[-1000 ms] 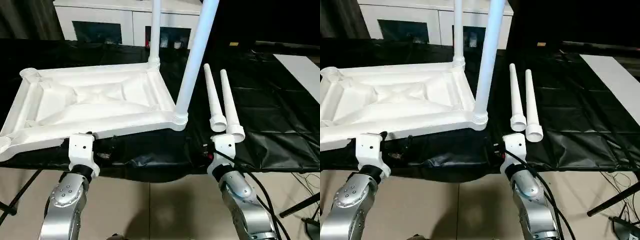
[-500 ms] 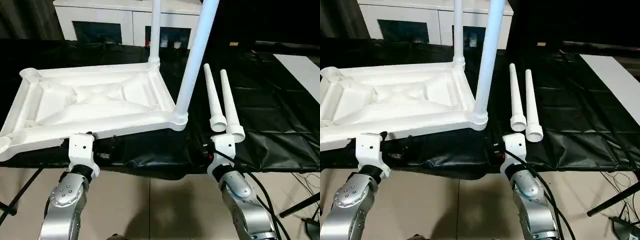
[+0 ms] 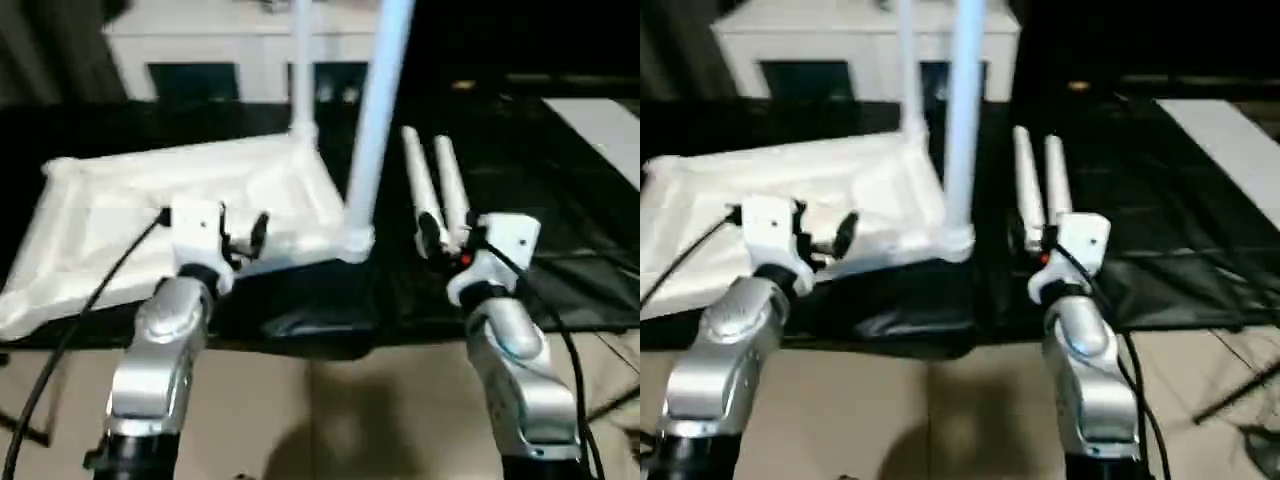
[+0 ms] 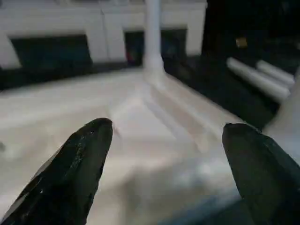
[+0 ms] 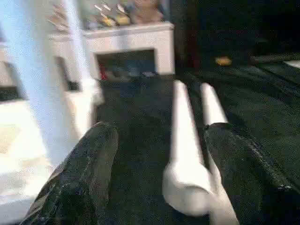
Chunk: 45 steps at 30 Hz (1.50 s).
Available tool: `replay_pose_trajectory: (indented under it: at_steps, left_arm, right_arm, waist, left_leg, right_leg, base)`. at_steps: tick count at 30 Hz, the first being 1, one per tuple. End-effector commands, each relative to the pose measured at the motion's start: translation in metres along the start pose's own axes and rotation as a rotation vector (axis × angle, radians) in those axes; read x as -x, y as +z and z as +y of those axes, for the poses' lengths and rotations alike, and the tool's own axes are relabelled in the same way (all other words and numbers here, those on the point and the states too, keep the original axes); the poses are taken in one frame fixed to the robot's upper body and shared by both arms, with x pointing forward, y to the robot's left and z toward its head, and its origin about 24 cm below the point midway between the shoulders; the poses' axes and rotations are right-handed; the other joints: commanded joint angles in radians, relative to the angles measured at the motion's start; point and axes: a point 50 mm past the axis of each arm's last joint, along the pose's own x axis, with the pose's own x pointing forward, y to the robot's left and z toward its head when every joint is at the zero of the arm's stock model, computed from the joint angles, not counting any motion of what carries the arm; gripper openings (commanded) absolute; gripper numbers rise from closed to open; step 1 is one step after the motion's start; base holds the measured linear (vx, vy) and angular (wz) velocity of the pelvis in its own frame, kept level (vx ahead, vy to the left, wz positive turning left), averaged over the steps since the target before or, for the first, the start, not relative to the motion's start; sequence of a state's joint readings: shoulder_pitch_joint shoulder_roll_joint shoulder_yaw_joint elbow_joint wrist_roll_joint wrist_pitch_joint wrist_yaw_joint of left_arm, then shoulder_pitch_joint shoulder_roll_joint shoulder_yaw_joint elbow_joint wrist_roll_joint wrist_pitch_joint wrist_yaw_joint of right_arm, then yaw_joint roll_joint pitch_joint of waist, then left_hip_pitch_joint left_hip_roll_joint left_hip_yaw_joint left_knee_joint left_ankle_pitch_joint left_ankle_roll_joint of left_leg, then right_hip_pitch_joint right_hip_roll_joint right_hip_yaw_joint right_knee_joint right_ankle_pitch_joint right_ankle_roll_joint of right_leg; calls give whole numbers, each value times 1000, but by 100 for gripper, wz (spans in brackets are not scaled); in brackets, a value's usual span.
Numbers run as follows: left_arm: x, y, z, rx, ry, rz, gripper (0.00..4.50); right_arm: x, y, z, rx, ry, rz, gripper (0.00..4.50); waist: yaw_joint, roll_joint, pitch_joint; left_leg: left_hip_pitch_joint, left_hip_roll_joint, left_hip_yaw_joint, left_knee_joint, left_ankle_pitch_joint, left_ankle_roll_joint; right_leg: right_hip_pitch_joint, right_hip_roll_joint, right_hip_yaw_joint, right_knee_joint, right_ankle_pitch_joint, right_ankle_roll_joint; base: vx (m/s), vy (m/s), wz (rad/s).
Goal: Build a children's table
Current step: Rotate leg to tighten
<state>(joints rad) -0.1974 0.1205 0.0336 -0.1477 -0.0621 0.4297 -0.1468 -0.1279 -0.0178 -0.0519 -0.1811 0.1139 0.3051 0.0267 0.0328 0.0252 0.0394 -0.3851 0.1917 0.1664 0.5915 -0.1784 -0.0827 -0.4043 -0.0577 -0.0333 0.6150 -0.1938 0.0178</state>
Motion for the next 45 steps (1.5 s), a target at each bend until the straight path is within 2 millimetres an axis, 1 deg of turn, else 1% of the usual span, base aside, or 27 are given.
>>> replay_pose_trajectory:
  at_steps: [1,3,8,9,10,11,12,13,14,16,17,19,25,26,27,29,31,32,35,36,38,39,41,42,43,44,45]
  left_arm:
    - [-1,2,3,-5,16,8,419]
    - [-2,6,5,-2,34,12,419]
    - [4,-1,2,67,9,29,436]
    - [6,-3,2,74,-1,26,445]
    - [9,-7,1,87,-20,23,450]
    - [13,-11,1,92,-33,16,450]
    - [17,-15,2,85,-32,8,450]
    - [19,-17,2,84,-30,0,450]
    - [21,-18,3,83,-28,-8,450]
    - [25,-20,4,83,-22,-23,450]
    - [31,-25,6,80,-25,-40,450]
    - [33,-25,7,50,-28,-42,450]
    - [25,3,5,-45,-7,-146,450]
    - [22,4,5,-92,4,-137,450]
    - [21,5,4,-98,-1,-137,450]
    - [19,4,3,-109,-16,-130,450]
    - [16,1,5,-100,-7,-99,450]
    - [14,2,7,-86,14,-100,450]
    - [14,3,7,-52,-10,-108,450]
    - [15,3,7,-50,-4,-109,450]
    - [15,3,7,-36,0,-113,450]
    - [15,3,7,-36,0,-113,450]
    - [18,0,5,-35,-5,-111,450]
    - [20,-3,5,-33,-5,-104,450]
    - [21,-5,4,-31,-4,-100,450]
    - [22,-6,4,-34,-2,-96,450]
    - [22,-8,4,-37,-1,-92,450]
  right_arm:
    - [0,3,4,-12,19,9,332]
    - [1,4,4,-7,18,27,332]
    - [0,4,3,32,35,69,332]
    - [0,3,3,34,45,73,349]
    - [-1,1,4,47,67,88,360]
    - [-1,-3,4,79,90,113,360]
    - [-1,-7,4,106,115,131,370]
    - [-1,-9,4,117,124,140,379]
    - [0,-12,4,127,133,148,391]
    - [1,-16,5,138,150,162,401]
    - [4,-22,6,142,177,168,414]
    - [6,-25,7,131,191,156,429]
    - [1,-18,3,240,76,51,444]
    - [1,-20,5,219,97,78,444]
    - [1,-20,6,196,124,85,444]
    - [3,-19,10,140,172,83,444]
    - [5,-18,15,87,207,81,444]
    - [6,-18,17,81,234,82,444]
    - [6,-19,19,101,247,97,444]
    - [6,-20,21,111,256,95,444]
    - [6,-21,23,140,275,90,444]
    - [6,-21,23,140,275,90,444]
    - [6,-21,24,163,288,86,444]
    - [5,-20,24,168,285,81,444]
    - [5,-20,23,168,284,79,444]
    - [5,-20,23,165,285,80,444]
    - [5,-20,23,162,285,80,444]
  waist:
    - [4,-1,-59]
    - [2,-6,-56]
    - [5,-10,-52]
    - [3,-32,-52]
    - [4,-40,-51]
    - [8,-25,-50]
    - [5,-44,-51]
    - [7,-33,-50]
    - [6,-47,-50]
    - [8,-47,-47]
    - [6,-64,-44]
    - [10,-67,-43]
    - [14,-64,-39]
    - [15,-51,-41]
    - [12,-59,-41]
    - [13,-57,-42]
    - [14,-54,-47]
    - [15,-43,-48]
    - [13,-47,-48]
    - [13,-46,-47]
    - [11,-44,-40]
    - [6,-44,-35]
    - [0,-46,-19]
    - [7,-57,-15]
    - [1,-56,-11]
    - [1,-46,-14]
    - [3,-47,-10]
  left_leg:
    - [2,17,-13,-68,-209,-11]
    - [5,17,-8,-66,-195,8]
    - [11,21,-5,-68,-219,14]
    - [9,21,-3,-67,-221,19]
    - [5,21,-4,-68,-219,22]
    - [9,22,-3,-69,-223,18]
    - [7,25,-3,-69,-225,20]
    - [10,26,-4,-72,-235,10]
    - [12,27,-3,-70,-243,13]
    - [14,30,-6,-76,-267,2]
    - [14,31,-4,-77,-296,3]
    - [17,32,-6,-78,-319,1]
    - [18,34,-7,-82,-332,-24]
    - [21,30,-10,-82,-335,-32]
    - [20,30,-8,-81,-340,-28]
    - [18,29,-9,-80,-337,-19]
    - [16,31,-9,-76,-287,-14]
    - [15,30,-11,-77,-272,-15]
    - [17,30,-8,-75,-261,-14]
    - [18,30,-7,-75,-277,-15]
    - [37,32,-10,-83,-424,-27]
    - [56,31,-12,-85,-535,-26]
    - [86,23,-13,-79,-639,-11]
    - [-15,0,-39,-97,-612,53]
    - [1,-12,-39,-69,-575,77]
    - [-3,-10,-44,-55,-549,78]
    - [-11,-7,-43,-42,-497,87]
  right_leg:
    - [42,-52,37,-82,-224,-68]
    - [40,-48,33,-78,-135,-107]
    - [37,-50,33,-83,-201,-115]
    - [39,-50,32,-86,-211,-110]
    - [43,-53,32,-84,-225,-106]
    - [36,-55,35,-85,-244,-101]
    - [37,-53,33,-90,-244,-97]
    - [35,-54,34,-86,-244,-95]
    - [32,-54,34,-90,-244,-94]
    - [31,-55,34,-89,-254,-93]
    - [29,-56,34,-94,-279,-84]
    - [26,-59,35,-95,-313,-77]
    - [20,-55,36,-94,-289,-73]
    - [25,-53,36,-88,-267,-72]
    - [26,-51,36,-90,-263,-68]
    - [30,-54,37,-88,-249,-72]
    - [34,-55,38,-79,-176,-96]
    - [37,-54,37,-74,-145,-110]
    - [39,-53,36,-73,-120,-130]
    - [39,-52,35,-75,-138,-134]
    - [40,-51,30,-87,-313,-117]
    - [37,-45,20,-102,-450,-102]
    - [29,-39,2,-133,-643,-77]
    - [124,-82,-48,-132,-817,12]
    - [122,-117,-61,-163,-904,16]
    - [142,-135,-77,-172,-934,4]
    - [161,-156,-98,-191,-950,-5]
  base:
    - [0,0,0]
    - [0,0,0]
    - [0,0,0]
    - [0,0,0]
    - [0,0,0]
    - [0,0,0]
    - [0,0,0]
    - [0,0,0]
    - [0,0,0]
    - [0,0,0]
    - [0,0,0]
    - [0,0,0]
    - [0,0,0]
    - [0,0,0]
    - [0,0,0]
    - [0,0,0]
    - [0,0,0]
    - [0,0,0]
    - [0,0,0]
    - [0,0,0]
    - [0,0,0]
    - [0,0,0]
    - [0,0,0]
    - [0,0,0]
    - [19,31,34]
    - [55,43,50]
    - [55,43,50]
